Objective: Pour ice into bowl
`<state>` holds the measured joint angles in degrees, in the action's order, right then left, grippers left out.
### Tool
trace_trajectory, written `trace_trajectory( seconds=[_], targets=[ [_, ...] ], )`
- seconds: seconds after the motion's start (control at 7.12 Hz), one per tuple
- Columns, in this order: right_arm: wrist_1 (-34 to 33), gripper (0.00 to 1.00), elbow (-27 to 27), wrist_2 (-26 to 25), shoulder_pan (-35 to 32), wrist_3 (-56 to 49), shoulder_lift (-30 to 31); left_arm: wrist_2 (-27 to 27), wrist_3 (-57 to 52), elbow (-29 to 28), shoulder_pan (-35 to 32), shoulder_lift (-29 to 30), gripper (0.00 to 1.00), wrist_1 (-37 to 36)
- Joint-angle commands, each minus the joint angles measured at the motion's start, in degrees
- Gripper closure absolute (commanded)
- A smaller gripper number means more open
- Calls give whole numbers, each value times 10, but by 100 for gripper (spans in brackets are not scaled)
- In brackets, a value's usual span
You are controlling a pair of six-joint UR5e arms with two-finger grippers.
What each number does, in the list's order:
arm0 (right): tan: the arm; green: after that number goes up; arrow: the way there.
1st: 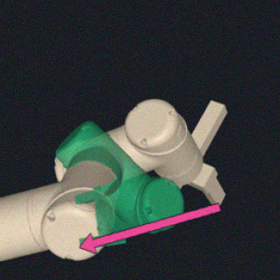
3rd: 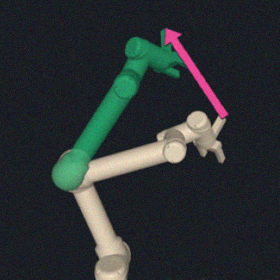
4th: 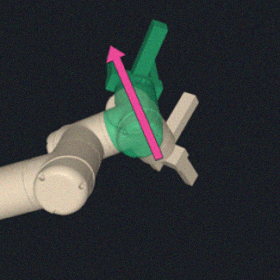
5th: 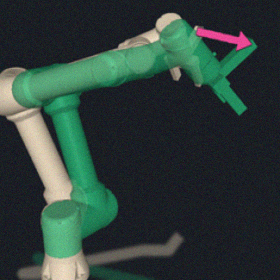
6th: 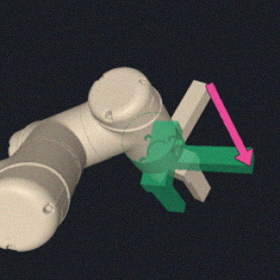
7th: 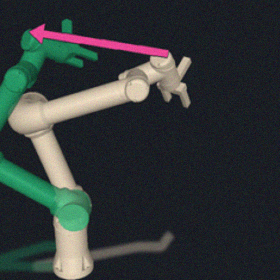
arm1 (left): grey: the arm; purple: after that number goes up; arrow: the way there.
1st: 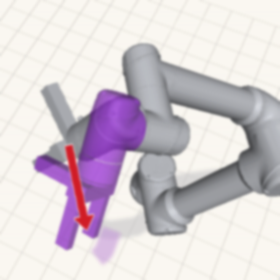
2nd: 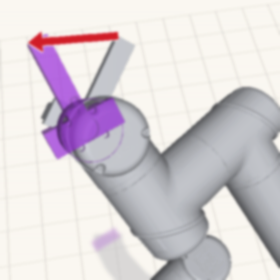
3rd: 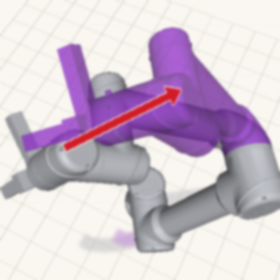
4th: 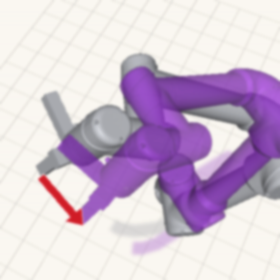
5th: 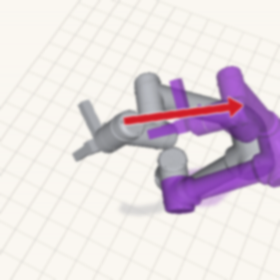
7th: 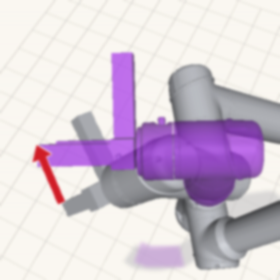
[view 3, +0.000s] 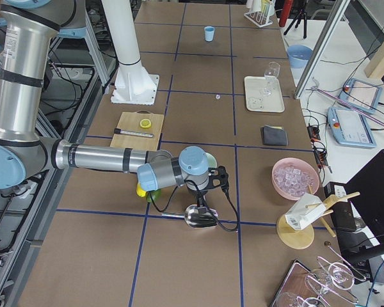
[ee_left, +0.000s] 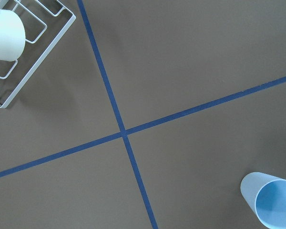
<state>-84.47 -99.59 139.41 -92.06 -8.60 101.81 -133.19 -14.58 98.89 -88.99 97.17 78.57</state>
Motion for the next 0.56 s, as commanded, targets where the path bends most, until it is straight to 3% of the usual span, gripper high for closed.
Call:
trace_trajectory(
  seconds=[0.0, 0.14, 0.42],
  targets=[
    [-69, 0, 3, -3, -39, -31, -37, 4, -1, -3, -9, -4, 0, -1],
    [-66, 0, 11, -29, -35, -29, -36, 10, -2, -6, -23, -5, 0, -2],
    [-62, 0, 49, -15, -35, -17, -64, 22, 1, -9, -32, -33, 0, -4]
  ],
)
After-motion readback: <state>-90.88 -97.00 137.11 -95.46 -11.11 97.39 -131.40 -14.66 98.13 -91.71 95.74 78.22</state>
